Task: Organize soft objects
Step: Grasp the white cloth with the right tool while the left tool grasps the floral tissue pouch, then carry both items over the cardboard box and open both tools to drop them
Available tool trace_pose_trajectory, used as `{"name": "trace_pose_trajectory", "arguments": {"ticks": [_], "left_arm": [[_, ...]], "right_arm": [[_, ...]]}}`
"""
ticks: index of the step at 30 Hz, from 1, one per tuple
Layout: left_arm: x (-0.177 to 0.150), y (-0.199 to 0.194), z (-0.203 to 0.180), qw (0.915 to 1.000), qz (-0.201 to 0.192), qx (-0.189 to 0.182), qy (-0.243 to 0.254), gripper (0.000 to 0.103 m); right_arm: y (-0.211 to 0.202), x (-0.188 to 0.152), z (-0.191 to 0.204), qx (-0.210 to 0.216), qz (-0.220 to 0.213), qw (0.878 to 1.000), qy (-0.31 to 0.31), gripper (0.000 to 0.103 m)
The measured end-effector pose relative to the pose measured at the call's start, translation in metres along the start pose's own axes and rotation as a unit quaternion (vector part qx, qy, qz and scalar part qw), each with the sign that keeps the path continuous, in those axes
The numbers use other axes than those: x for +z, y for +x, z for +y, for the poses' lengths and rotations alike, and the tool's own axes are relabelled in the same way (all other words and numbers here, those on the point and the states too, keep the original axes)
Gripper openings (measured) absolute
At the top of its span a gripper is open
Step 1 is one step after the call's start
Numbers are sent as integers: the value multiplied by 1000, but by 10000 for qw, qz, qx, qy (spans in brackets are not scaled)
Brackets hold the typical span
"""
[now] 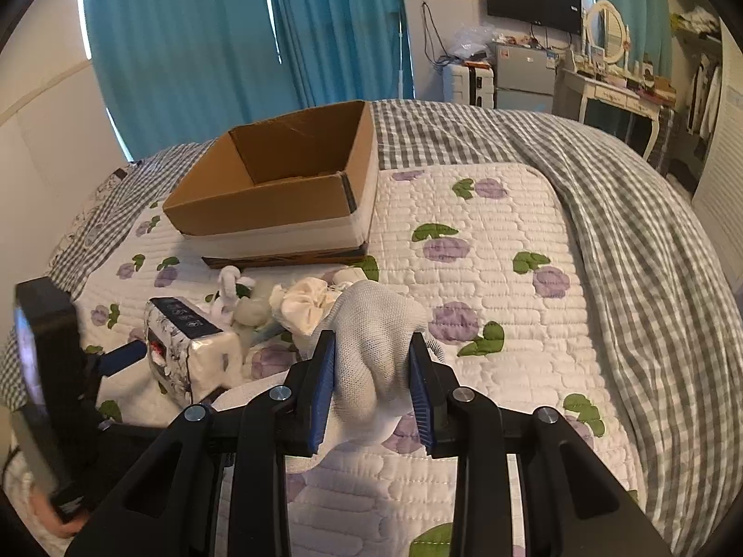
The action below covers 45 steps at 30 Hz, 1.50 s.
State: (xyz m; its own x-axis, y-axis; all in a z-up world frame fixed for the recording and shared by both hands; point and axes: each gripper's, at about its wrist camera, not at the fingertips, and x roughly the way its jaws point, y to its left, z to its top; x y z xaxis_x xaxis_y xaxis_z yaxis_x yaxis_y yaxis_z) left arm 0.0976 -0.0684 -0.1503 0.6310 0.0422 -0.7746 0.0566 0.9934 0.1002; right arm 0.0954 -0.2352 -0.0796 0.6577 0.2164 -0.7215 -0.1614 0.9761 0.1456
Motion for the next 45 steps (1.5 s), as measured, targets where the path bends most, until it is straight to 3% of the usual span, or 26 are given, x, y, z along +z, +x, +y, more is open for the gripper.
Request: {"name": "trace_pose_trajectory", "arguments": {"ticks": [3, 6, 9, 10, 14, 16, 18, 19, 26, 33, 37, 40, 45], "left_arm": [[-1, 16, 0, 9996, 75, 244, -118, 103], [-3, 23, 6, 9996, 79, 227, -167, 93], [-2, 17, 7, 9999, 38, 75, -90, 80], [-3, 14, 9, 10000, 30, -27, -37, 70], [-3, -3, 11, 9996, 1, -287, 55, 47], [-3, -17, 19, 9992, -142, -380, -65, 42], [-1, -32, 26, 9977, -281, -597, -154, 40], [0, -42, 30, 9968, -697, -366, -151, 40], [18, -105, 47, 9887, -1401, -524, -113, 40], [63, -131, 56, 9826, -1738, -652, 29, 40], [106, -121, 55, 9797, -1853, -755, 154, 40], [136, -101, 55, 9806, -1810, -715, 234, 40], [178, -57, 54, 9841, -1608, -697, 286, 40]], "right_arm": [[7, -1, -6, 52, 70, 9999, 84, 30], [14, -2, -8, 133, 121, 9998, 113, 30], [18, -2, -6, 149, 162, 9997, 68, 30], [18, -2, -5, 130, 165, 9998, 51, 30], [13, -1, -2, 96, 111, 9999, 10, 30], [7, 0, 2, 79, 42, 10000, -28, 30], [-1, 1, 6, 80, -42, 9999, -71, 30], [-6, 2, 10, 87, -97, 9999, -104, 30], [-39, 17, 37, 200, -488, 9978, -410, 30], [-75, 84, 61, 200, -1176, 9882, -959, 30], [-69, 135, 65, 391, -1370, 9837, -1101, 30], [-49, 171, 72, 309, -1436, 9799, -1352, 30], [19, 214, 75, 360, -1075, 9821, -1507, 30]]}}
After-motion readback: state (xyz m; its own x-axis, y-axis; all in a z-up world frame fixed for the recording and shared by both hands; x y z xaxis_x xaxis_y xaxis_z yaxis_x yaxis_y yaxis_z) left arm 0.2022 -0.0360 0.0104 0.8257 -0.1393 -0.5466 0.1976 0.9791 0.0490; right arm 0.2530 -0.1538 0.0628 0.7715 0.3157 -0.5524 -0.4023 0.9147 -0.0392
